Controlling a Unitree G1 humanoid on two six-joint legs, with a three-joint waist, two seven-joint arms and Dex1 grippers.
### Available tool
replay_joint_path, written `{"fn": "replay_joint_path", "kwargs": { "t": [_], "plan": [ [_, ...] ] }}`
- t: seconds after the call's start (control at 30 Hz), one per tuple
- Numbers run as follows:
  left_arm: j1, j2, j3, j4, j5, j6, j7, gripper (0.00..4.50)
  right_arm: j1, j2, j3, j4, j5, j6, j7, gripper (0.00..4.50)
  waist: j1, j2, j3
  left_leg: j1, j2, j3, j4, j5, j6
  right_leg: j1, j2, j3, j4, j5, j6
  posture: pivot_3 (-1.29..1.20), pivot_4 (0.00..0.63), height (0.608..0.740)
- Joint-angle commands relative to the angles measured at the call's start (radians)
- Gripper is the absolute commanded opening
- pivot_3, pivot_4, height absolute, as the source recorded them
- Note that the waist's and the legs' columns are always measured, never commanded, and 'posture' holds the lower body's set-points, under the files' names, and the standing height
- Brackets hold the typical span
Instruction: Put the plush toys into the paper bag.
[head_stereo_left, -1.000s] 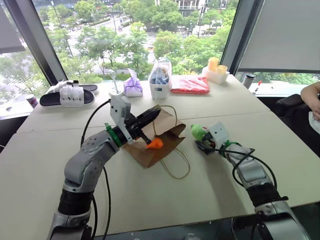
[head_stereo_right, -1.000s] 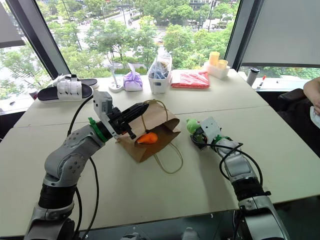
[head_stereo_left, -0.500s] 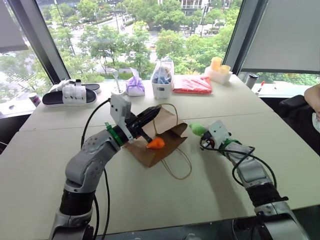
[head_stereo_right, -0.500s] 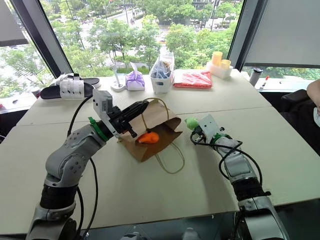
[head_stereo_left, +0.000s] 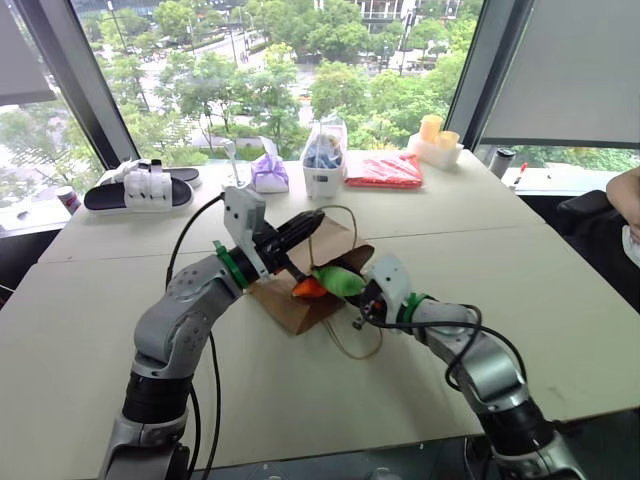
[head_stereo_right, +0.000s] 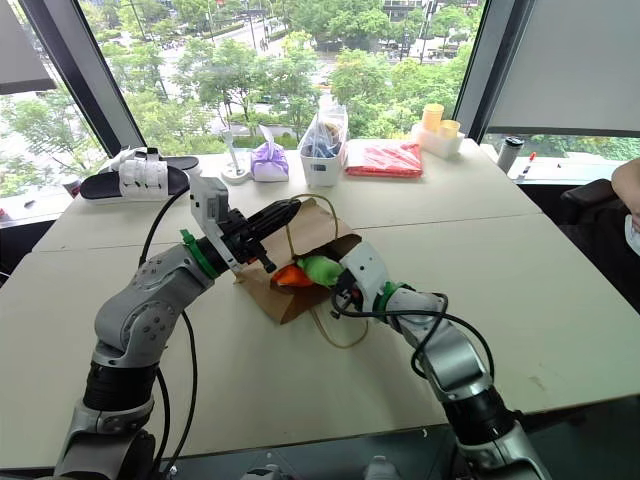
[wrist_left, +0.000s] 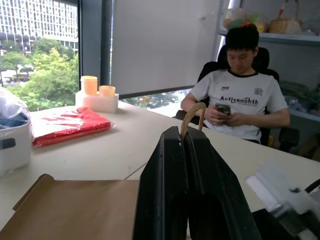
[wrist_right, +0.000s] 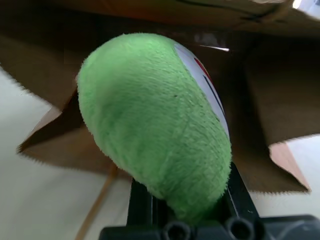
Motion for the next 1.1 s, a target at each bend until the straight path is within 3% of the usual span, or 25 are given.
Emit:
{"fn": "replay_joint_path", "kwargs": {
  "t": [0.03, 0.2, 0.33, 0.5, 0.67, 0.83, 0.97, 1.1],
  "plan": [
    [-0.023, -0.004, 0.01, -0.043, -0.023, 0.008, 0.012, 0.0, -0.101, 0.066, 0.012, 0.151, -0.052, -0.115, -0.056, 0.02, -0.001, 0.0, 0.0, 0.0, 0.0, 0.0, 0.0, 0.0, 0.0, 0.0, 0.0, 0.0, 0.0, 0.0, 0.0, 0.0, 0.15, 0.74],
    [-0.021, 0.001, 0.015, -0.061, -0.041, 0.031, 0.019, 0.0, -0.209, 0.156, 0.004, 0.393, -0.1, -0.248, -0.133, 0.02, -0.003, 0.0, 0.0, 0.0, 0.0, 0.0, -0.001, 0.001, -0.003, -0.001, 0.0, 0.0, 0.0, 0.0, 0.0, 0.0, 0.15, 0.74],
    [-0.016, 0.004, 0.014, -0.071, -0.044, 0.04, 0.026, 0.0, -0.271, 0.226, -0.007, 0.575, -0.12, -0.356, -0.19, 1.72, -0.006, 0.0, 0.0, 0.0, 0.0, 0.0, -0.001, 0.003, -0.005, -0.001, 0.0, 0.0, 0.0, 0.0, 0.0, 0.0, 0.15, 0.74],
    [-0.017, 0.01, 0.019, -0.063, -0.041, 0.037, 0.03, 0.0, -0.261, 0.223, -0.012, 0.545, -0.117, -0.348, -0.164, 4.46, -0.006, 0.0, 0.0, 0.0, 0.0, 0.0, -0.001, 0.002, -0.004, -0.001, 0.0, 0.0, 0.0, 0.0, 0.0, 0.0, 0.15, 0.74],
    [-0.013, 0.006, 0.019, -0.049, -0.031, 0.024, 0.036, 0.0, -0.15, 0.092, -0.057, 0.196, -0.058, -0.188, -0.045, 4.46, 0.001, 0.0, 0.0, -0.001, 0.0, -0.001, -0.001, 0.001, -0.003, -0.001, 0.0, 0.0, 0.0, 0.0, 0.0, 0.0, 0.15, 0.74],
    [-0.018, 0.0, 0.013, -0.031, -0.024, 0.011, 0.03, 0.0, 0.06, -0.05, -0.121, -0.146, 0.043, 0.04, 0.051, 4.46, -0.003, 0.0, 0.0, -0.002, 0.0, -0.001, -0.001, 0.0, 0.0, -0.002, 0.0, -0.001, 0.0, 0.0, 0.0, 0.0, 0.15, 0.74],
    [-0.023, -0.01, 0.007, -0.018, -0.018, 0.004, 0.023, 0.0, 0.159, -0.1, -0.101, -0.146, 0.004, 0.08, 0.031, 4.46, 0.0, 0.0, 0.0, -0.001, 0.0, 0.0, 0.0, 0.0, 0.0, 0.0, 0.001, -0.001, 0.0, 0.0, 0.0, 0.0, 0.15, 0.74],
    [-0.024, -0.011, 0.003, -0.017, -0.014, 0.004, 0.018, 0.0, 0.164, -0.102, -0.085, -0.09, -0.013, 0.1, 0.013, 4.46, -0.002, 0.0, 0.0, 0.0, 0.0, 0.001, 0.0, 0.0, 0.0, 0.0, 0.001, 0.001, 0.0, 0.0, 0.0, 0.0, 0.15, 0.74]
  ]
}}
